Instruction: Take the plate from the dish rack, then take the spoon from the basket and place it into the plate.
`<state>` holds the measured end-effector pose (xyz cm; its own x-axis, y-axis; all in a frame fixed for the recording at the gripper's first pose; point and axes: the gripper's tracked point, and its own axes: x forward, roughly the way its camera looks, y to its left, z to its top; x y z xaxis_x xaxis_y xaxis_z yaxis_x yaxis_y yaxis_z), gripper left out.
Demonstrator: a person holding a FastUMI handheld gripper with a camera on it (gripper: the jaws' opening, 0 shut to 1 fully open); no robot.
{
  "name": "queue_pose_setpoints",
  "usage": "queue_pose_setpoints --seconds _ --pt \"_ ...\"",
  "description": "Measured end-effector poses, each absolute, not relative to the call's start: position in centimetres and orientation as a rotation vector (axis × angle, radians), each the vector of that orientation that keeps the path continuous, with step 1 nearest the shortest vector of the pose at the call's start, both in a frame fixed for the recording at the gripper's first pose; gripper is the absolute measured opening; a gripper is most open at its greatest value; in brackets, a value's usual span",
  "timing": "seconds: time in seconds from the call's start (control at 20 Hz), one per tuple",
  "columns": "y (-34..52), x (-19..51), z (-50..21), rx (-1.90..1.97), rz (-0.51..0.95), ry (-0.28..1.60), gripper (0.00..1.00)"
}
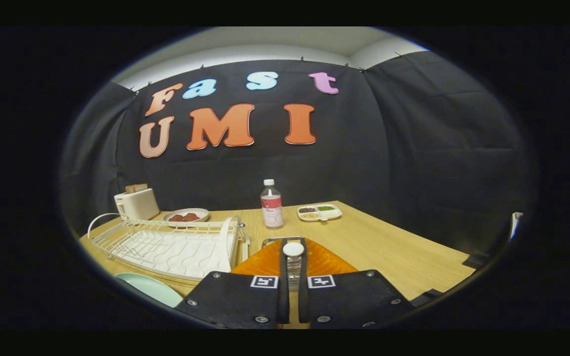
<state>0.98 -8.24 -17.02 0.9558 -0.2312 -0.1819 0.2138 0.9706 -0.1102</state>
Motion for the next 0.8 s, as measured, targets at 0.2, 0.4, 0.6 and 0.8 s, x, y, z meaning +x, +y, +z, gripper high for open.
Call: queue_pose_setpoints --seconds 0.2,0.4,0.6,0.8 --pt "-7.0 -0.6 -15.1 -0.097 -0.207 0.171 0.07" --pt "-5.4 -2.3 -13.5 -0.103 -0.187 0.156 0.07" --pt "-2.6 -4.4 -11.8 -0.113 -0.148 0.13 0.07" --pt "0.8 -6.0 -11.6 -0.103 -0.086 0.132 0.07"
